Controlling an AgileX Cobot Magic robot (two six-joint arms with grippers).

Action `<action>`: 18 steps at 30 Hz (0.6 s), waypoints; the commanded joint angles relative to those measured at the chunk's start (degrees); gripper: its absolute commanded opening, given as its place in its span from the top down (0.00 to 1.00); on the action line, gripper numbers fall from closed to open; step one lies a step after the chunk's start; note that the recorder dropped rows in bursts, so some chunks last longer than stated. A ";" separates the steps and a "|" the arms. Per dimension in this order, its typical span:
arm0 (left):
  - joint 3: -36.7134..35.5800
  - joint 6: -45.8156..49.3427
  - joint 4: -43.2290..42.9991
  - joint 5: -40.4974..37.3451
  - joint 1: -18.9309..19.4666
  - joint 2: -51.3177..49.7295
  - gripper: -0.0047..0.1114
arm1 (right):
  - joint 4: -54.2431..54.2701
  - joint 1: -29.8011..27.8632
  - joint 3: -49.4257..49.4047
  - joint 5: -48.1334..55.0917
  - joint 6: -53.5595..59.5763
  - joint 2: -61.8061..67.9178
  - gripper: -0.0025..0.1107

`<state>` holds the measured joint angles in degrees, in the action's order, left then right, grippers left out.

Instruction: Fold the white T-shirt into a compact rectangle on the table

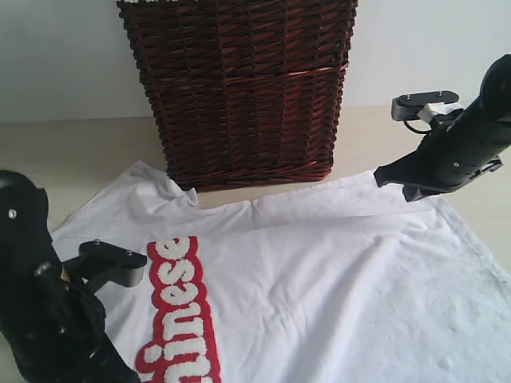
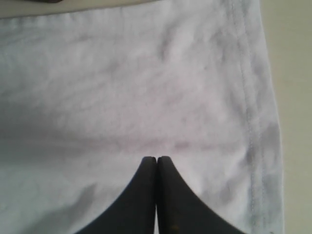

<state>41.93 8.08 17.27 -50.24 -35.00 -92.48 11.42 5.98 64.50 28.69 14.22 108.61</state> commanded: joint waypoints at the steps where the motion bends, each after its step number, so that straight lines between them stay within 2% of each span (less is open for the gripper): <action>1: 8.70 1.04 -0.29 -15.95 -0.40 5.74 0.95 | 0.25 0.00 -0.11 -0.25 0.95 -0.62 0.98; 3: 13.61 2.09 -0.29 -18.39 -0.40 7.38 0.95 | 0.25 0.00 -0.11 -0.25 1.16 -0.62 0.98; 5: 17.75 2.45 -1.46 -12.07 -0.30 7.08 0.90 | 0.25 0.00 -0.11 0.05 1.16 -0.62 0.98; 7: 19.17 2.45 -2.84 -1.16 -0.30 5.33 0.69 | 0.25 0.00 -0.11 1.17 1.16 -0.62 0.98; 8: 19.17 2.61 -2.96 6.13 -0.30 3.92 0.52 | 0.25 0.00 -0.11 1.51 1.16 -0.62 0.98; 10: 18.56 3.34 -3.08 14.04 -0.30 0.77 0.29 | 0.25 0.00 -0.11 1.71 1.16 -0.62 0.98; 13: 18.47 3.22 -3.08 12.34 -0.30 -3.00 0.28 | 0.25 0.00 -0.11 1.88 1.16 -0.62 0.98; 16: 18.47 1.85 -5.12 2.48 0.57 -3.76 0.34 | 0.36 0.00 -0.11 1.54 1.16 -0.62 0.98; 18: 18.20 -1.38 -7.63 -3.09 2.46 -2.35 0.40 | 0.36 0.00 -0.11 1.54 1.16 -0.62 0.98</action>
<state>60.27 9.82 12.57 -46.21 -34.34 -96.22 11.64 5.98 64.50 30.39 14.87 108.61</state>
